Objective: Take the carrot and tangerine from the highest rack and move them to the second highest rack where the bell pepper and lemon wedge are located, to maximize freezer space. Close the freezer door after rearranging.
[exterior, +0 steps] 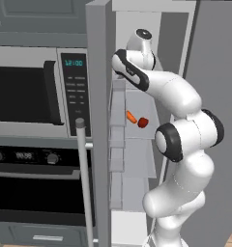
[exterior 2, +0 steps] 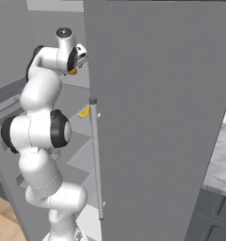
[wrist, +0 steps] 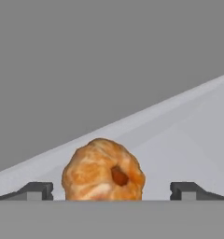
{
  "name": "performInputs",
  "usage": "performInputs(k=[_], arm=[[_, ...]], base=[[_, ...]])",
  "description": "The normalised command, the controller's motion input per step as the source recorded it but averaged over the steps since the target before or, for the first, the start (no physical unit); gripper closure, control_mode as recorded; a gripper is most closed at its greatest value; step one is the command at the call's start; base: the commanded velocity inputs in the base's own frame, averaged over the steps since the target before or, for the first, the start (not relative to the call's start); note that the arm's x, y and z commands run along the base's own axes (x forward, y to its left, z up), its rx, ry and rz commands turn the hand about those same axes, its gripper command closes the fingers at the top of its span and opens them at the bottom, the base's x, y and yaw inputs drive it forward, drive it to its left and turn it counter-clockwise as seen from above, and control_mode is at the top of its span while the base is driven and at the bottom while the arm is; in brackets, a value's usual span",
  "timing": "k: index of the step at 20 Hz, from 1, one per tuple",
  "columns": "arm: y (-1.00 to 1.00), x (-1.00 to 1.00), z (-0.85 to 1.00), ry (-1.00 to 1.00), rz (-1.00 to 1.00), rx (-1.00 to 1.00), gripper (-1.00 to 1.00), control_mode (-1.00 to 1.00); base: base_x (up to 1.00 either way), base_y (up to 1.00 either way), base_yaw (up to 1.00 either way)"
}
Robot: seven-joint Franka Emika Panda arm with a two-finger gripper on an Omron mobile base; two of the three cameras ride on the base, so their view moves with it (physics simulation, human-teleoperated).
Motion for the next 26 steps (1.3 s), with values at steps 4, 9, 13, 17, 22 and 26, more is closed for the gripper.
performInputs(k=[4,9,13,17,22,26], arm=[[0.2,0.2,-0.31,0.0,0.09,0.0,-1.0,-1.0],[0.33,0.1,-0.55,0.0,0.07,-0.1,1.0,-1.0],[0.13,0.06,-0.62,0.0,0.03,-0.04,1.0,-1.0],[-0.07,-0.11,-0.42,-0.02,0.02,0.01,1.0,-1.0],[-0.19,-0.58,-0.04,-0.26,-0.16,0.05,1.0,-1.0],[-0.32,-0.71,-0.06,-0.59,-0.24,0.22,1.0,-1.0]], base=[[0.0,0.0,0.0],[0.0,0.0,0.0],[0.0,0.0,0.0],[0.0,0.0,0.0],[0.0,0.0,0.0],[0.0,0.0,0.0]])
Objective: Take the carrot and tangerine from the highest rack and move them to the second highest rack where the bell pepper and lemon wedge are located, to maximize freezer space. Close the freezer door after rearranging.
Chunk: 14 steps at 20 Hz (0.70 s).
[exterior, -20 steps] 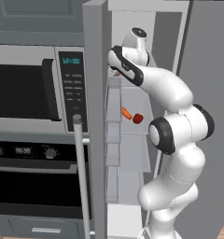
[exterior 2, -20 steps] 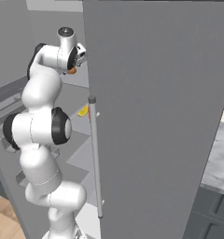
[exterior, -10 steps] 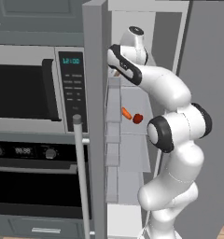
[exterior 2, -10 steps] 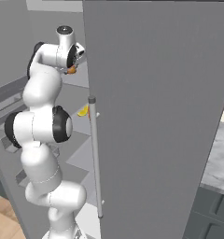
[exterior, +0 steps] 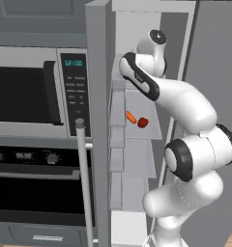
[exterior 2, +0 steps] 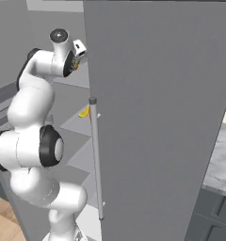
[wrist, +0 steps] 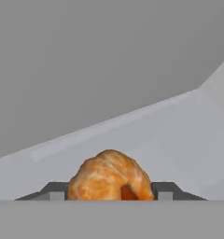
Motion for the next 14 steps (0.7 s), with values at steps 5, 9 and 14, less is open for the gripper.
performInputs(k=[5,9,14], arm=[[-0.27,-0.6,0.07,-0.33,-0.2,0.2,1.0,-1.0],[-0.16,-0.76,0.11,-0.01,-0.09,0.08,1.0,-1.0],[-0.01,-0.8,0.0,0.17,-0.08,0.02,1.0,-1.0]], base=[[0.0,0.0,0.0],[0.0,0.0,0.0],[0.0,0.0,0.0]])
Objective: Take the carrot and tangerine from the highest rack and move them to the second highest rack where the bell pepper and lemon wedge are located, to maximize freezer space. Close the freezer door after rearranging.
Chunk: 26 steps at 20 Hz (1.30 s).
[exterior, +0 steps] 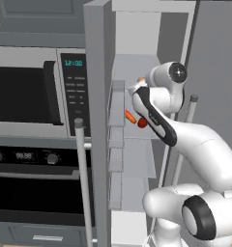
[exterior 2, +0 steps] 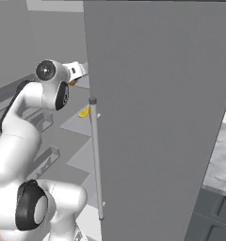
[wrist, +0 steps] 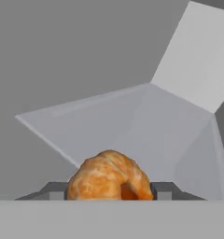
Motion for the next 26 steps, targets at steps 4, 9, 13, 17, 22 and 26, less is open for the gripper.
performInputs(k=[4,9,13,17,22,26], arm=[[0.0,-0.81,-0.12,0.23,-0.06,0.0,1.0,-1.0],[-0.01,-0.65,-0.54,0.21,-0.02,0.0,1.0,-1.0],[-0.04,-0.4,-0.74,0.01,0.0,0.0,1.0,-1.0],[-0.01,0.01,-0.51,0.08,0.0,0.0,1.0,-1.0],[0.0,0.25,-0.41,0.05,0.0,-0.01,1.0,-1.0],[0.0,0.44,-0.32,0.11,0.0,-0.01,1.0,-1.0]], base=[[0.0,0.0,0.0],[0.0,0.0,0.0],[0.0,0.0,0.0],[0.0,0.0,0.0],[0.0,0.0,0.0],[0.0,0.0,0.0]])
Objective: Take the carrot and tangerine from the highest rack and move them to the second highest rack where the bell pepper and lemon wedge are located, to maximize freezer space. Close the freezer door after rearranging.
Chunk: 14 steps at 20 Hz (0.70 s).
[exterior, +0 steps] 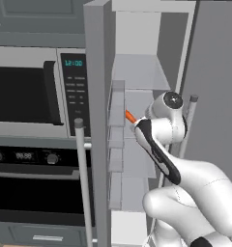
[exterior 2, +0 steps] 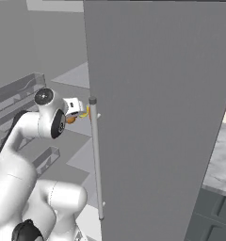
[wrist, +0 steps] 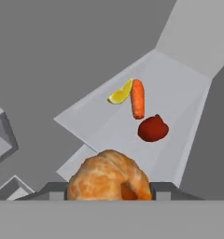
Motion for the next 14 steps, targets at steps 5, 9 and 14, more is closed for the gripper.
performInputs(k=[5,9,14], arm=[[0.0,0.45,-0.27,0.05,0.0,0.0,1.0,-1.0],[0.0,0.45,-0.36,0.0,0.0,0.0,1.0,-1.0],[0.0,0.45,-0.49,-0.01,0.0,0.0,1.0,-1.0]], base=[[0.0,0.0,0.0],[0.0,0.0,0.0],[0.0,0.0,0.0]])
